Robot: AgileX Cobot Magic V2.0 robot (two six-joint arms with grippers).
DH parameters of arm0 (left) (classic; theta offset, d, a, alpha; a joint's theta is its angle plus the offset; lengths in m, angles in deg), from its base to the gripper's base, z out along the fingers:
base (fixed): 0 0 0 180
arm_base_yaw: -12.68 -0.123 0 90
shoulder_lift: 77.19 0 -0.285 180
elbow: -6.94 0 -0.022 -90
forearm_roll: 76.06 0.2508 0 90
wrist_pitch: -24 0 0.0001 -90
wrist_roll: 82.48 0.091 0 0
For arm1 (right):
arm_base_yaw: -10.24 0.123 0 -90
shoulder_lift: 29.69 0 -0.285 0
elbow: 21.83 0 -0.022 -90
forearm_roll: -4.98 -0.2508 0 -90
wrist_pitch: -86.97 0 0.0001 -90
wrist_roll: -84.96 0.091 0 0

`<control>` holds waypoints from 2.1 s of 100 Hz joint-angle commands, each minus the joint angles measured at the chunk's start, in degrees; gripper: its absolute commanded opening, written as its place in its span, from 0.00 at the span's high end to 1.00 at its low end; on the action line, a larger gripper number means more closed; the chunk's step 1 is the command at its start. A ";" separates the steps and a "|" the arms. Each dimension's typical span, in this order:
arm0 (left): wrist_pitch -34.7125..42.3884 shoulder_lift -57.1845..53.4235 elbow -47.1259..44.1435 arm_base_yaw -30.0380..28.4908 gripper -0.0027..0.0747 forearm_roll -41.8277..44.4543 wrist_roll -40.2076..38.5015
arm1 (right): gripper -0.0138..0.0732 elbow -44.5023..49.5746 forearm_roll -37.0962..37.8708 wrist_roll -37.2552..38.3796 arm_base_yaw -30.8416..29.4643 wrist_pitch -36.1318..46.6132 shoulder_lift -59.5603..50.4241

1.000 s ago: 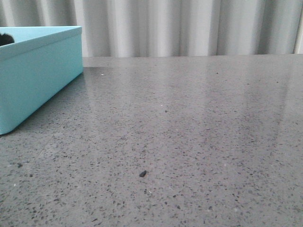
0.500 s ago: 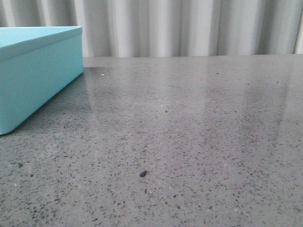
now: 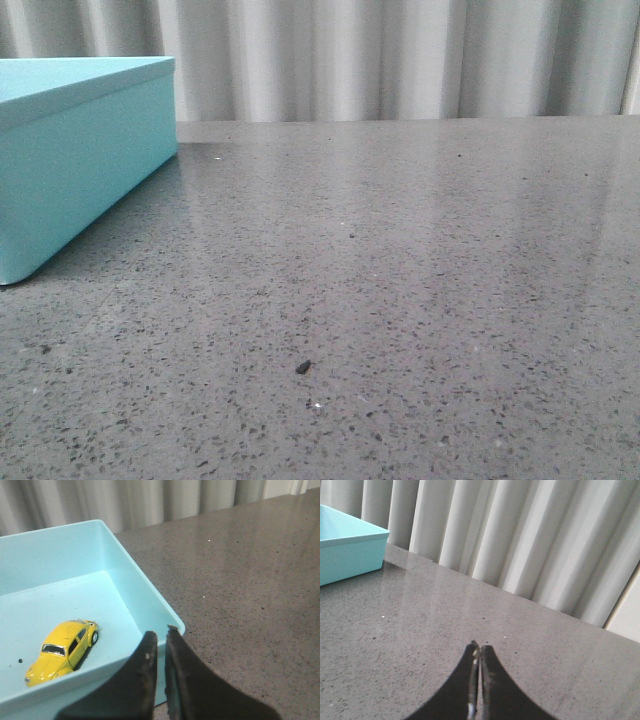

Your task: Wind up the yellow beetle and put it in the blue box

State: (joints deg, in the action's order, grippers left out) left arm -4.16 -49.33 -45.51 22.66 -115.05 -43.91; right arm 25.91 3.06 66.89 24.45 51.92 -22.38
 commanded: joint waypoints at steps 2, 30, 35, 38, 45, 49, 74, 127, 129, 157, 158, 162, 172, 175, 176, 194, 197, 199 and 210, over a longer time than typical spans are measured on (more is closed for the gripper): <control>4.30 -5.19 -2.03 0.38 0.99 -1.88 -0.53 | 0.89 0.23 1.60 -0.71 -0.01 9.17 2.36; 2.70 -8.16 -5.59 0.26 0.99 -6.78 -0.53 | 0.89 1.94 0.91 -0.71 -0.01 15.23 2.67; 2.21 -8.16 -5.59 0.26 0.99 -9.96 -0.53 | 0.89 1.94 1.01 -0.71 -0.01 15.41 2.67; 2.20 -8.16 -5.64 0.26 0.99 -11.76 -0.53 | 0.89 1.94 1.01 -0.71 -0.01 15.34 2.67; 2.20 -8.16 -5.64 0.26 0.99 -17.22 -0.53 | 0.89 1.99 1.15 -0.71 -0.01 15.46 2.67; 2.20 -8.16 -5.64 0.26 0.99 -20.61 -0.53 | 0.89 1.99 1.44 -0.71 -0.01 15.56 2.67; 2.20 -8.16 -5.64 0.26 0.99 -24.81 -0.53 | 0.89 1.99 1.44 -0.71 -0.01 15.97 2.67; 27.10 -8.26 -11.38 0.26 0.99 0.53 -0.53 | 0.89 1.99 0.79 -0.60 -0.01 8.17 2.67; 30.30 -8.26 -11.94 0.26 0.99 3.85 -0.53 | 0.89 1.99 0.79 -0.60 -0.01 8.17 2.67; 42.00 -11.96 -22.04 0.26 0.99 22.62 -0.53 | 0.89 1.99 0.64 -0.60 -0.01 8.17 2.67; 42.00 -12.16 -22.51 0.26 0.99 23.07 -0.53 | 0.89 1.99 0.64 -0.60 -0.01 8.17 2.67; 42.00 -13.33 -23.89 0.26 0.99 23.72 -0.53 | 0.89 1.99 0.64 -0.60 -0.01 8.17 2.67; 41.39 -16.00 -26.31 0.26 0.99 23.97 -0.53 | 0.89 1.99 0.64 -0.60 -0.01 8.07 2.67; 39.17 -16.85 -26.20 0.26 0.99 23.97 -0.53 | 0.89 1.99 0.64 -0.60 -0.01 8.07 2.67; 38.94 -16.96 -26.20 0.26 0.99 23.97 -0.53 | 0.89 1.99 0.64 -0.60 -0.01 8.07 2.67; 37.43 -17.53 -26.20 0.26 0.99 24.83 -0.53 | 0.89 1.99 0.64 -0.60 -0.01 7.96 2.67; 35.86 -17.53 -26.20 0.26 0.99 24.83 -0.53 | 0.89 1.99 0.64 -0.60 -0.01 7.96 2.67; 34.48 -17.53 -26.20 0.26 0.99 24.83 -0.53 | 0.89 1.99 0.64 -0.60 -0.01 7.96 2.67; 26.67 -17.53 -26.20 0.26 0.99 25.08 -0.53 | 0.89 1.99 0.64 -0.60 -0.01 8.07 2.67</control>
State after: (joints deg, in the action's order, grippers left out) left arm 24.00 -67.42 -70.18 22.66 -90.17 -43.95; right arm 29.16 3.93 66.65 24.45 55.69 -21.22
